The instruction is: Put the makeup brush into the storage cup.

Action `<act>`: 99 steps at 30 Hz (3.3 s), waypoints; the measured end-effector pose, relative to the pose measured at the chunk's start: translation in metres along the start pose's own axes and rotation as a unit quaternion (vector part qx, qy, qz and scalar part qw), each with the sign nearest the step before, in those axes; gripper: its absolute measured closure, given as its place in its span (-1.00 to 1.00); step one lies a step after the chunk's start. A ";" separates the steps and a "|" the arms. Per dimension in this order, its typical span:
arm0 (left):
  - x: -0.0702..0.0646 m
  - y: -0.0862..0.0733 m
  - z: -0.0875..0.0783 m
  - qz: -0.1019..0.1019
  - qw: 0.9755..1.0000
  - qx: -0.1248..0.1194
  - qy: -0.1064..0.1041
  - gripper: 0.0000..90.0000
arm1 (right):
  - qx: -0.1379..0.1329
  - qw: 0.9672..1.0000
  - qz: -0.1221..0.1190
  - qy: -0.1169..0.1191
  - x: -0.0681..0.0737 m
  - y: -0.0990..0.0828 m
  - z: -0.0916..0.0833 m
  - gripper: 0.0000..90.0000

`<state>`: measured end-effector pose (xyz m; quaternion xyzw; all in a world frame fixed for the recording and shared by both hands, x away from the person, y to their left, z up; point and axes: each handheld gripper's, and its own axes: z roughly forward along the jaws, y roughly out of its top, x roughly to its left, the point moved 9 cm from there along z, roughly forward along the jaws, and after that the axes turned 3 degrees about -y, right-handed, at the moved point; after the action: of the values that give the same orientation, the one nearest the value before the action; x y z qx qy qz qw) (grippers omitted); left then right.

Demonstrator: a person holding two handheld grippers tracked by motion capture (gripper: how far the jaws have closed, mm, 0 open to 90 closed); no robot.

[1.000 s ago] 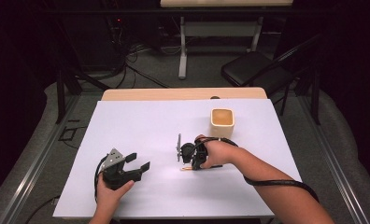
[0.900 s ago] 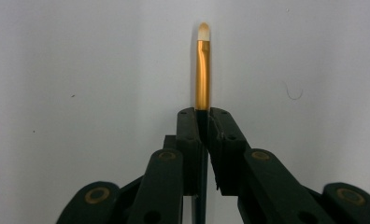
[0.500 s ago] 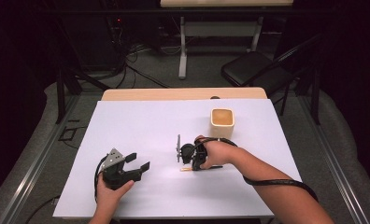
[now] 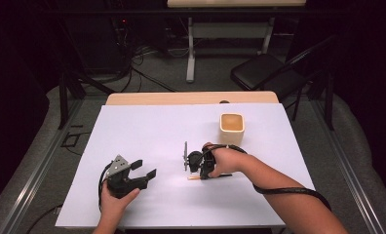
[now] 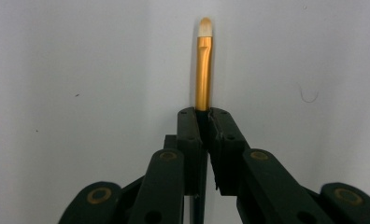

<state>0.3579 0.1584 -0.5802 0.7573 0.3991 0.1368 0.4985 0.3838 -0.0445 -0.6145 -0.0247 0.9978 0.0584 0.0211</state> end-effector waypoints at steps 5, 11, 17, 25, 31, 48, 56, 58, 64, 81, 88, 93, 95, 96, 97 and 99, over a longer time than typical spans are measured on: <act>0.000 0.000 0.000 -0.001 1.000 0.000 0.000 -0.34 | -0.004 1.000 0.001 0.001 0.000 0.001 -0.001 0.85; 0.000 0.000 0.000 0.001 1.000 0.000 0.000 -0.34 | -0.003 1.000 0.001 -0.001 0.000 0.001 -0.004 0.85; 0.000 0.000 0.000 0.000 1.000 0.000 0.000 -0.34 | 0.003 1.000 -0.002 -0.005 0.000 0.001 -0.007 0.85; 0.000 0.000 0.000 0.000 1.000 -0.001 0.000 -0.34 | 0.013 1.000 -0.008 -0.012 -0.002 0.001 -0.017 0.85; 0.000 0.000 0.000 -0.001 1.000 -0.001 -0.001 -0.34 | 0.016 1.000 -0.007 -0.015 -0.002 0.001 -0.025 0.85; 0.001 0.000 0.000 -0.004 1.000 -0.001 -0.001 -0.34 | 0.014 1.000 -0.004 -0.019 -0.003 0.003 -0.038 0.85; 0.001 0.000 0.000 -0.005 1.000 -0.001 -0.001 -0.34 | 0.014 1.000 -0.005 -0.021 -0.003 0.003 -0.042 0.85; 0.001 0.000 -0.001 -0.004 1.000 -0.001 -0.001 -0.34 | 0.014 1.000 -0.004 -0.019 -0.002 0.004 -0.044 0.85; 0.001 0.000 -0.001 -0.004 1.000 -0.002 -0.001 -0.34 | 0.014 1.000 -0.006 -0.022 -0.002 0.004 -0.048 0.85; 0.001 0.000 -0.001 -0.004 1.000 -0.002 -0.001 -0.34 | 0.015 0.999 -0.003 -0.034 -0.003 0.004 -0.071 0.85; 0.001 0.000 -0.001 -0.003 1.000 -0.001 -0.001 -0.34 | -0.002 1.000 0.001 -0.031 -0.002 0.007 -0.077 0.85; 0.001 0.000 -0.001 -0.004 1.000 -0.002 -0.001 -0.34 | -0.018 0.999 0.005 -0.032 -0.003 0.008 -0.082 0.85; 0.001 0.000 -0.001 -0.004 1.000 -0.002 -0.001 -0.34 | -0.028 0.999 0.010 -0.031 -0.003 0.009 -0.085 0.85; 0.001 0.000 -0.001 -0.004 1.000 -0.002 -0.001 -0.34 | -0.030 0.999 0.013 -0.031 -0.003 0.008 -0.087 0.85; 0.001 0.000 -0.001 -0.004 1.000 -0.001 -0.001 -0.34 | -0.030 0.999 0.013 -0.031 -0.003 0.008 -0.087 0.85; 0.001 0.000 -0.001 -0.003 1.000 -0.001 -0.001 -0.34 | -0.050 0.998 0.021 -0.029 -0.003 0.009 -0.089 0.85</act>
<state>0.3581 0.1592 -0.5797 0.7555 0.4007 0.1349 0.5004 0.3823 -0.0456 -0.5246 -0.0029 0.9929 0.1091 0.0475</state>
